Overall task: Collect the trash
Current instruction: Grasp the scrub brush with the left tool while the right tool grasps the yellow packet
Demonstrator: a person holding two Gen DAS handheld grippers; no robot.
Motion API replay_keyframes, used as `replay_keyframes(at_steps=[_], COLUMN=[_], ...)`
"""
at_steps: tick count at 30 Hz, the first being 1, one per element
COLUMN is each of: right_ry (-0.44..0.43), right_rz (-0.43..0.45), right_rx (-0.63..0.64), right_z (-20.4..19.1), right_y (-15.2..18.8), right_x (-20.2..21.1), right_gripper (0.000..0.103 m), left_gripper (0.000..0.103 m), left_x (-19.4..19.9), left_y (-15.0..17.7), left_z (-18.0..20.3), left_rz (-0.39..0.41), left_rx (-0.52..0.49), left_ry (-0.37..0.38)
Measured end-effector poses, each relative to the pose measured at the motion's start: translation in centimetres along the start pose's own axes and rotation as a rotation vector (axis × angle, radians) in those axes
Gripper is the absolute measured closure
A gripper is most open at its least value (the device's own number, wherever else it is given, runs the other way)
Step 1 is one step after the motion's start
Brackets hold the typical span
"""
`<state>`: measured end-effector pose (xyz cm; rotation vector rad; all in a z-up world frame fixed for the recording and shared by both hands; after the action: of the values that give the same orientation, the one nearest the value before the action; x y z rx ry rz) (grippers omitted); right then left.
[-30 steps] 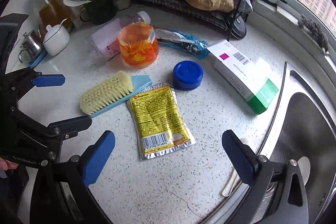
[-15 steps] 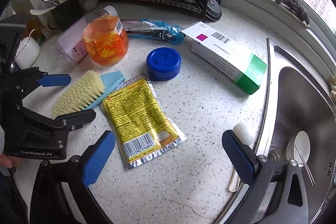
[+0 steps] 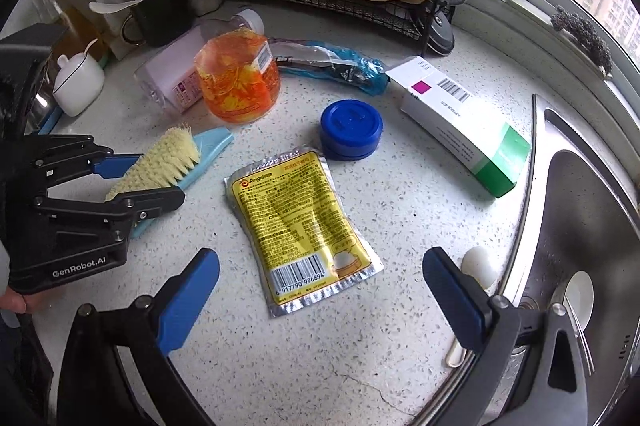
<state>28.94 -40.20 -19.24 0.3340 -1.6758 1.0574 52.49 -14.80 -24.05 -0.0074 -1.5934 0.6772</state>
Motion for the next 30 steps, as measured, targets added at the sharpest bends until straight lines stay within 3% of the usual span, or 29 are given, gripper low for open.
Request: replay_keyframes(at_steps=[12, 16, 19, 24, 25, 27, 30], right_ry=[-0.094, -0.120, -0.155, -0.186, -0.182, -0.206, -0.233], right_rz=[-0.012, -0.064, -0.110, -0.100, -0.097, -0.076, -0.070], right_rx=[0.143, 0.233, 0.284, 0.410, 0.436, 0.460, 0.501], right_z=[-2.3, -2.8, -2.8, -3.3, -3.5, -3.6, -4.0], right_y=[-1.5, -1.8, -1.8, -1.9, -1.9, -2.0, -1.6], right_x=[-1.6, -3.3, -4.6, -4.8, -4.8, -4.5, -4.2], right_gripper=[0.001, 0.017, 0.018, 0.023, 0.027, 0.048, 0.057], left_gripper=[0.067, 0.067, 0.066, 0.067, 0.067, 0.067, 0.067], left_x=[2.9, 2.6, 2.5, 2.9, 2.9, 3.2, 3.8], left_y=[2.7, 3.7, 4.4, 5.6, 5.9, 6.4, 7.2], left_z=[-1.2, -1.4, -0.8, -0.1, 0.1, 0.3, 0.9], left_rz=[0.021, 0.012, 0.002, 0.001, -0.003, -0.006, 0.000], left_rx=[0.212, 0.307, 0.357, 0.463, 0.475, 0.501, 0.534], left_ry=[-0.111, -0.151, -0.197, -0.235, -0.246, -0.259, -0.273])
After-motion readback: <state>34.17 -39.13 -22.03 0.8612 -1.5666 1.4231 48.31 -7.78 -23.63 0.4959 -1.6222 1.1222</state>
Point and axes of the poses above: each gripper's, at about its wrist camera, not at the fingertips, and x roughly against the way its jaws point, z to its right, y to its underside, the point moved 5 cm from there along -x, roughly the way its jaws point, and after that the axes turned 3 degrees about -x, right-handed, at the moved point
